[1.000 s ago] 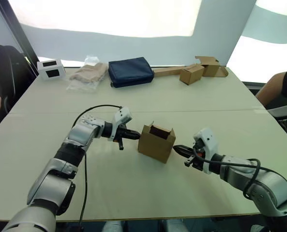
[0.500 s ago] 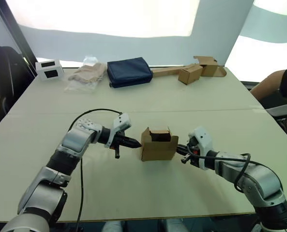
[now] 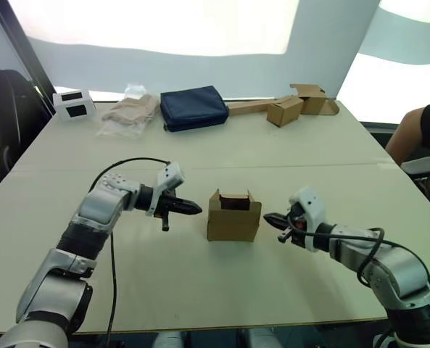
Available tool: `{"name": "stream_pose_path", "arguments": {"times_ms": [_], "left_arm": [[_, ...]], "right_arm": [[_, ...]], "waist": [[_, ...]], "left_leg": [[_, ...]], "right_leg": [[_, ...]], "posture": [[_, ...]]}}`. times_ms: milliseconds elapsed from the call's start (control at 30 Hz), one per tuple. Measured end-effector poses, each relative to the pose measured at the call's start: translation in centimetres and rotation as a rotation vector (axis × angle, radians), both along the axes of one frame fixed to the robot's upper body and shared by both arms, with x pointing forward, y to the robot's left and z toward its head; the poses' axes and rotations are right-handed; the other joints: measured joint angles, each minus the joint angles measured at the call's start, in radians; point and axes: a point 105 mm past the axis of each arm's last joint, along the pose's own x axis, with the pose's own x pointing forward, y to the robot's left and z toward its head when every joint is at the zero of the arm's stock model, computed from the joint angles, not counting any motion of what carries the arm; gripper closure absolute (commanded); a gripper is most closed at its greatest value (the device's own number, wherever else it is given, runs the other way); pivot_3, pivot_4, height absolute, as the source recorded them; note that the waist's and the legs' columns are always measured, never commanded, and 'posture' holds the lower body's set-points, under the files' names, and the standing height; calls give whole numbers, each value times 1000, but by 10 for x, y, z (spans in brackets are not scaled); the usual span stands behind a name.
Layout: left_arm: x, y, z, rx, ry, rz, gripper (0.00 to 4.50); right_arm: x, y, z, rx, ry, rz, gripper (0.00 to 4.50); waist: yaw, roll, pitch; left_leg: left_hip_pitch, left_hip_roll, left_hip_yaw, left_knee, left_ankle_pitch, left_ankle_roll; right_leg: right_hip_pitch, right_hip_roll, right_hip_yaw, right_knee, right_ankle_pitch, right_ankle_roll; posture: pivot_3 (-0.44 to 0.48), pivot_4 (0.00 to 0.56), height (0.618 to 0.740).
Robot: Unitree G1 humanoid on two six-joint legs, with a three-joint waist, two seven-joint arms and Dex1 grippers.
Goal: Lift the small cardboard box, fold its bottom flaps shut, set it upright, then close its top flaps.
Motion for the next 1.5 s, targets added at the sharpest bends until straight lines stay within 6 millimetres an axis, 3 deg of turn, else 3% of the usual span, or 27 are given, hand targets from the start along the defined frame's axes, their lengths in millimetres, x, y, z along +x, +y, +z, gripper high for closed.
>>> {"name": "stream_pose_path", "arguments": {"times_ms": [67, 167, 433, 633, 833, 1100, 1500], "left_arm": [[2, -2, 9, -37, -13, 2, 4481], [1, -10, 7, -56, 3, -9, 4481], [-5, -27, -11, -89, 53, -32, 4481], [-11, -28, -26, -56, 53, -36, 4481], [-23, -44, -42, -16, 74, -84, 4481], [-20, -42, -43, -12, 77, -44, 4481], [-4, -31, -30, -112, 88, 84, 4481]], "right_arm": [[4, 6, 9, 59, -31, 26, 4500], [6, 14, 11, 124, -28, 70, 4500], [12, 24, -2, 136, -8, 141, 4500], [13, 26, -11, 56, -44, 163, 4500], [12, 36, -15, 57, -62, 183, 4500], [5, 37, -27, 57, -34, 184, 4500], [3, 44, -25, 170, -6, 175, 4500]], "waist": [[0, 0, 0], [0, 0, 0], [0, 0, -1], [-3, 0, -8], [-15, -1, -15], [-34, -1, -15], [-30, 0, -13]], "left_leg": [[0, 0, 0, 0, 0, 0], [0, 0, 0, 0, 0, 0], [2, 0, 1, 0, 0, 0], [22, 0, 0, -3, -1, 0], [23, 1, 0, -4, -1, 0], [23, 2, -2, -7, -1, 1], [17, 1, -1, -7, -1, 0]], "right_leg": [[0, 0, 0, 0, 0, 0], [0, 0, 0, 0, 0, 0], [2, 0, 0, 1, 0, 0], [22, 0, 0, -3, -3, -4], [21, 1, 0, -2, -3, -4], [20, 2, 0, -1, -3, -4], [15, 0, 0, -1, -2, -3]], "posture": [[0, 150, 740], [0, 150, 740], [0, 150, 740], [0, 150, 740], [0, 150, 740], [0, 150, 740], [0, 150, 740]]}}
